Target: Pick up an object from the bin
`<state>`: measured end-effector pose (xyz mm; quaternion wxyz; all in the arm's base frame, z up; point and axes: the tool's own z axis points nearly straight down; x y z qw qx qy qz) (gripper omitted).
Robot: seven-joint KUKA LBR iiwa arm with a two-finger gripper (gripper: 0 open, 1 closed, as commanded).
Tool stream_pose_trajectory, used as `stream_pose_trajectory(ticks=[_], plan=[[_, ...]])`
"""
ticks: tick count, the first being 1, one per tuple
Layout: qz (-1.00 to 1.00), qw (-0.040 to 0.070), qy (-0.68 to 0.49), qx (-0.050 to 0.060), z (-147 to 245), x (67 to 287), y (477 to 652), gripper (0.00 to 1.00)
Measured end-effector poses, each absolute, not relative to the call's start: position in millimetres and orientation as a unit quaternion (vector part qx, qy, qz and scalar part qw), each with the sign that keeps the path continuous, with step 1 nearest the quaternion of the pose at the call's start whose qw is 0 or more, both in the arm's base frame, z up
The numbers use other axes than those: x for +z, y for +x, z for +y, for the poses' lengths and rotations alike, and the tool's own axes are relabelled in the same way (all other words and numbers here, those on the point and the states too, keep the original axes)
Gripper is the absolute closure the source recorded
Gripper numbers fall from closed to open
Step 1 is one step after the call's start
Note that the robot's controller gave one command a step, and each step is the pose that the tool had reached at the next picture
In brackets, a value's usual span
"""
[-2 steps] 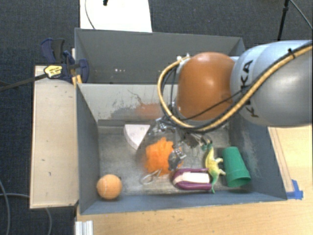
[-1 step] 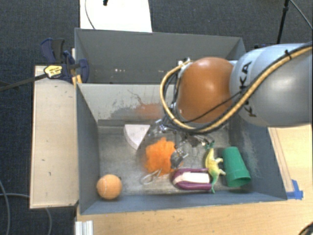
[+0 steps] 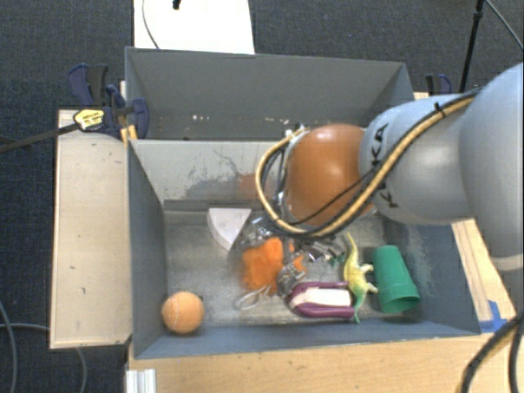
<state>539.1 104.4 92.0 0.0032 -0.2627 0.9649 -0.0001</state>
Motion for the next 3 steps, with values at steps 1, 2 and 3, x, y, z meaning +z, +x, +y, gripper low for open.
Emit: stream_pose_trajectory(ticks=[1,2,3], plan=[[0.949,0.007,-0.315,0.001,99,75,553.5,1.0],[0.949,0.007,-0.314,0.001,99,75,553.5,1.0],[0.954,0.006,-0.3,-0.001,96,268,565.1,1.0]])
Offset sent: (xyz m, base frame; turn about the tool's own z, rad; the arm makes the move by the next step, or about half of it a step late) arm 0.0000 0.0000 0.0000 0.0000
